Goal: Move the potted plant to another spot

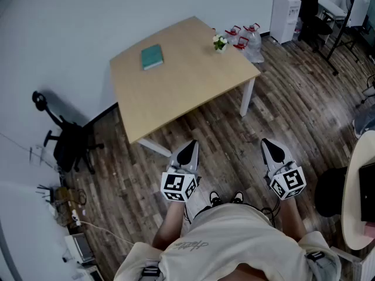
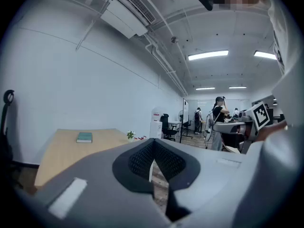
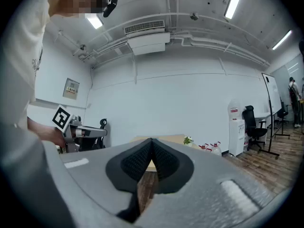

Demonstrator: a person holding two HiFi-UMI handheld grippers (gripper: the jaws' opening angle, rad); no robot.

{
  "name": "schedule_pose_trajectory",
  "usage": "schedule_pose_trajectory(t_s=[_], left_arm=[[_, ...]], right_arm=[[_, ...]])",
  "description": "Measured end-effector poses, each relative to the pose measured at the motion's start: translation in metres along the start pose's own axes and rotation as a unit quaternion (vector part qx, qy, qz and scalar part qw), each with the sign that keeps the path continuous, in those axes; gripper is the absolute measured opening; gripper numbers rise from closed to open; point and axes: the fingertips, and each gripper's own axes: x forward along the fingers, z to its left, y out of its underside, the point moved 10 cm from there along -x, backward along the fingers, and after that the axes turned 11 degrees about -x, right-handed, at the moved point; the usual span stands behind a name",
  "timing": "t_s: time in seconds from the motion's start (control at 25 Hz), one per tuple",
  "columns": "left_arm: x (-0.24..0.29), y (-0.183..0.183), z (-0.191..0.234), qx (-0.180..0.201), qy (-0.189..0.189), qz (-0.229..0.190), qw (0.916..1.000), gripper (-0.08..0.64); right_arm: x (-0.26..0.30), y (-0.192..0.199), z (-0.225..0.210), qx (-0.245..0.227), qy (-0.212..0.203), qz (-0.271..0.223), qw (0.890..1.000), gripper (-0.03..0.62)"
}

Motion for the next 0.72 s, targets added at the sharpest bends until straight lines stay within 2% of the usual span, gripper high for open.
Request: schedule_pose_trajectory(t_s=[0.2,0.64,0.68,0.72], left_arm=[[-0.001,0.000,0.002,-0.002,-0.003,0.001,1.0000,0.017],[-0.001,0.010,0.002,-0.012,0.003,0.010,0.9999,0.017],[-0.002,0.011,0.001,-0.014,0.005,0.010,0.9998,0.017],[-0.002,0.011,0.000,-0.015,0.007,0.009,0.9998,0.017]], right_arm=[[0.001,-0.004,-0.001,0.007,-0.003,-0.020,1.000,0.002],[-0.007,0.005,0.005,-0.008,0.015,-0.010,1.000,0.003],[-0.009,0.004,0.005,-0.010,0.017,-0.011,1.000,0.010],[-0.010,0.003,0.006,-0.010,0.017,-0.012,1.000,0.054]])
